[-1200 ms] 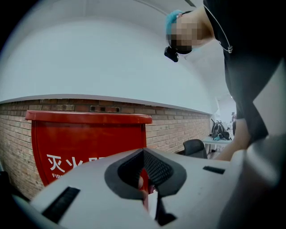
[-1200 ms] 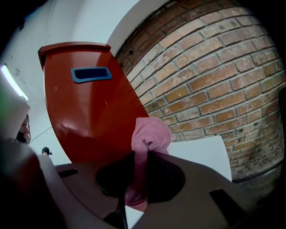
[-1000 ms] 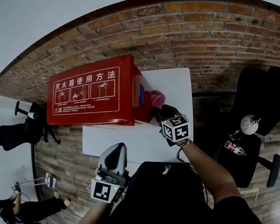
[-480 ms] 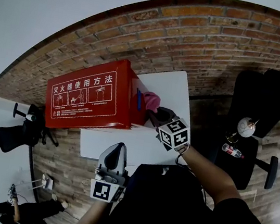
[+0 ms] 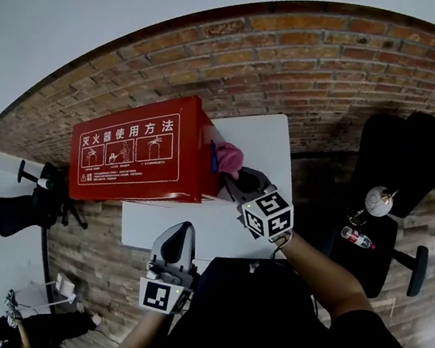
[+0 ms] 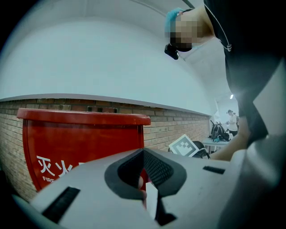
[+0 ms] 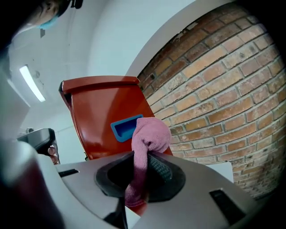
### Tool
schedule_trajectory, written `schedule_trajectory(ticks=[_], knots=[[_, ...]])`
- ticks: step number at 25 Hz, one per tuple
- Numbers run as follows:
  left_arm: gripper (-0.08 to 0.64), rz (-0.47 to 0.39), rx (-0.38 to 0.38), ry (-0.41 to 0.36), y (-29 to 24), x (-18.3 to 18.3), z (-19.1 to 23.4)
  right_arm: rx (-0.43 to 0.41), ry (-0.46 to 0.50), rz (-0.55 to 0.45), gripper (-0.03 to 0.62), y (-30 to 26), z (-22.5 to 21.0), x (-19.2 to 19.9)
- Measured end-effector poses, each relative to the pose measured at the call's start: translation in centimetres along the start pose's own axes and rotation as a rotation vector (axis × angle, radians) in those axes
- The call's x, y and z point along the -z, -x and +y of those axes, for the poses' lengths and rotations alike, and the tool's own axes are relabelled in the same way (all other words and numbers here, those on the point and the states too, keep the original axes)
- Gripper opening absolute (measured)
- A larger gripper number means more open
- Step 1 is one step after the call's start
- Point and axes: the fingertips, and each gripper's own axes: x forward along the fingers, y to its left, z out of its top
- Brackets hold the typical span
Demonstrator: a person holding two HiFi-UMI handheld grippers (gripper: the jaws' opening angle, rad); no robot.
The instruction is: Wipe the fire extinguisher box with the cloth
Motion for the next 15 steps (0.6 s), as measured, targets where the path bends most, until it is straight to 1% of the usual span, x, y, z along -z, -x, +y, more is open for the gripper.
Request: schedule_trajectory(ticks=[6,15], knots=[[0.048,0.0,0.002,0.001,0.0,0.0,-0.3,-0.015,0.02,-0.023,0.071,0.4,0.8,-1.2],[0.048,-0.008,0.002,0.0,0.7,0.1,-0.5,-0.025,0.128,-0.063,0.071,1.0,2.0,-3.6]])
